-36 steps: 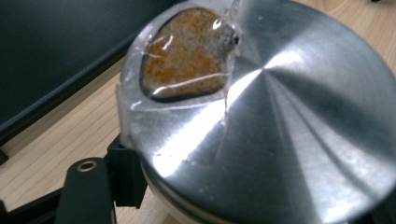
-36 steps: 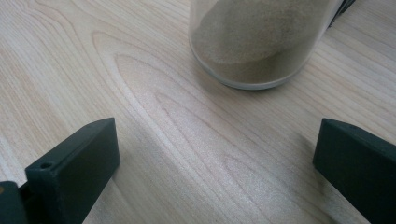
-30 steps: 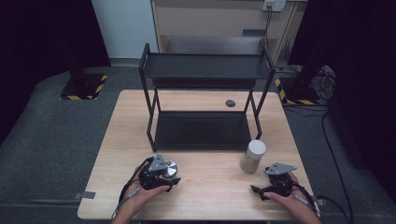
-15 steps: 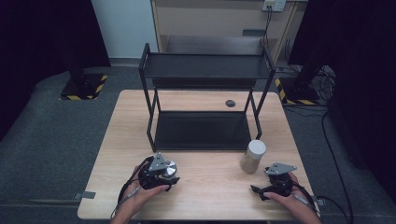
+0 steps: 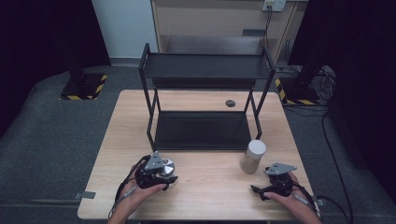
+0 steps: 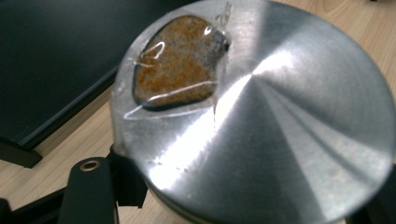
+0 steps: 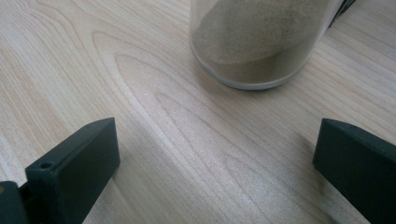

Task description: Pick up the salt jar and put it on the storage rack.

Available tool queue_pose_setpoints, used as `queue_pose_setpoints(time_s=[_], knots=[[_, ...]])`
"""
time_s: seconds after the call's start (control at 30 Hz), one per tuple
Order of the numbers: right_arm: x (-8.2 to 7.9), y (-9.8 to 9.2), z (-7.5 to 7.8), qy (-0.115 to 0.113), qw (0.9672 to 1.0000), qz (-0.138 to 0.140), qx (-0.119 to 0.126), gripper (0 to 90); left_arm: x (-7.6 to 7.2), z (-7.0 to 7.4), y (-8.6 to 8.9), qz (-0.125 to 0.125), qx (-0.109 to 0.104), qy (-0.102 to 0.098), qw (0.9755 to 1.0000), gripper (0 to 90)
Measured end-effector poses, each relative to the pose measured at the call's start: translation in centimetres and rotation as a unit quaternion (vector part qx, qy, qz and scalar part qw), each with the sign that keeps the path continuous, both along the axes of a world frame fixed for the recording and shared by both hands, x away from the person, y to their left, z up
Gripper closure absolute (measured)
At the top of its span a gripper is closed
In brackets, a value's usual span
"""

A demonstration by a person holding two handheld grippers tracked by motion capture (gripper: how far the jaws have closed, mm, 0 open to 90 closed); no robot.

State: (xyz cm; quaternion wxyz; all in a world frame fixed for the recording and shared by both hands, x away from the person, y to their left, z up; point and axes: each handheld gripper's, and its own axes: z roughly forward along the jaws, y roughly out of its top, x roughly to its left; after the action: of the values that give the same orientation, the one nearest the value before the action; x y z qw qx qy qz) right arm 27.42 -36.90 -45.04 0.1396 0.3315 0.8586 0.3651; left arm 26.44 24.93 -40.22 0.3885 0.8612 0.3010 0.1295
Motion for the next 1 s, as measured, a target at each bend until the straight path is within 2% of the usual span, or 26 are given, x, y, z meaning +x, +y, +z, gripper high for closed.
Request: queue_pose_setpoints(time_s=[0.47,1.0], knots=[[0.0,0.0,0.0,0.0,1.0,0.0,0.0,1.4,0.0,0.6,-0.3,-0.02,-0.001,-0.002,0.9998,29.8],[0.0,0.0,0.0,0.0,1.0,0.0,0.0,1.4,0.6,2.9,-1.5,-0.037,-0.003,-0.01,0.9992,29.8]])
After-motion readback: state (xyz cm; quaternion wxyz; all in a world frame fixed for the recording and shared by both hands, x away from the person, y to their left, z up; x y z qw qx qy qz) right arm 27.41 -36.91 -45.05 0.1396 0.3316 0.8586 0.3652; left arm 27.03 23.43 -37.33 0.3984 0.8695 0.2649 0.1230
